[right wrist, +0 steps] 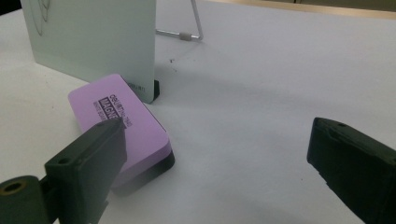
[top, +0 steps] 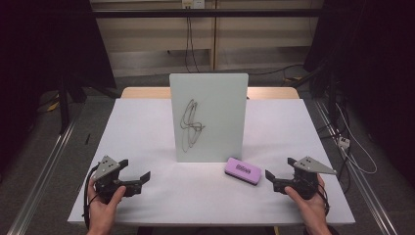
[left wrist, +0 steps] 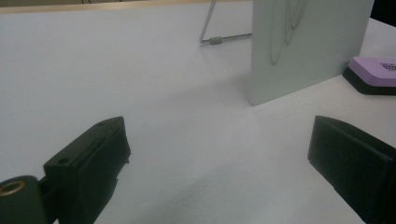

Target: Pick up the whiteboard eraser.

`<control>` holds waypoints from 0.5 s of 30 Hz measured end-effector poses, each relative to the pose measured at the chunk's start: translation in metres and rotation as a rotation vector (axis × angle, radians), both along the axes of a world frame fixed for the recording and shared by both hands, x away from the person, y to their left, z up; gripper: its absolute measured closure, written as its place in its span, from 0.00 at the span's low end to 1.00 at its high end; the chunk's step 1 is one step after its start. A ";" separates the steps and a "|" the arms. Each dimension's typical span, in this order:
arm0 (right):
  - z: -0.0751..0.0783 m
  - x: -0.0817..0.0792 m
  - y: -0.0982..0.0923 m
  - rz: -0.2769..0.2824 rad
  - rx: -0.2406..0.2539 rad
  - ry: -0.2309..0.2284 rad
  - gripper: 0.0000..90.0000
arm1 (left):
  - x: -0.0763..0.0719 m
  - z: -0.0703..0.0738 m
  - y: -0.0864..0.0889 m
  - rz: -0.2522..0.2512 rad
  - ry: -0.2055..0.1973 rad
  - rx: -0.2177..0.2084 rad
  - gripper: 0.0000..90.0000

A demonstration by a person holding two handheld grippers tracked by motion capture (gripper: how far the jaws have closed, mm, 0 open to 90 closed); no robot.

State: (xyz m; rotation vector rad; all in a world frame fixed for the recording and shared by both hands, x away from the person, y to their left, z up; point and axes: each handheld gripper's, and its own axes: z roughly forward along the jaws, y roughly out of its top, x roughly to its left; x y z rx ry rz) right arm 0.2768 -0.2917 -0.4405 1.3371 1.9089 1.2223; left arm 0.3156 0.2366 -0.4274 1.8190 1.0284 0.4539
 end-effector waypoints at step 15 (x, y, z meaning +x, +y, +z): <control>0.002 -0.001 0.003 0.062 0.011 0.021 0.05 | 0.001 -0.001 0.001 0.001 0.008 0.002 0.06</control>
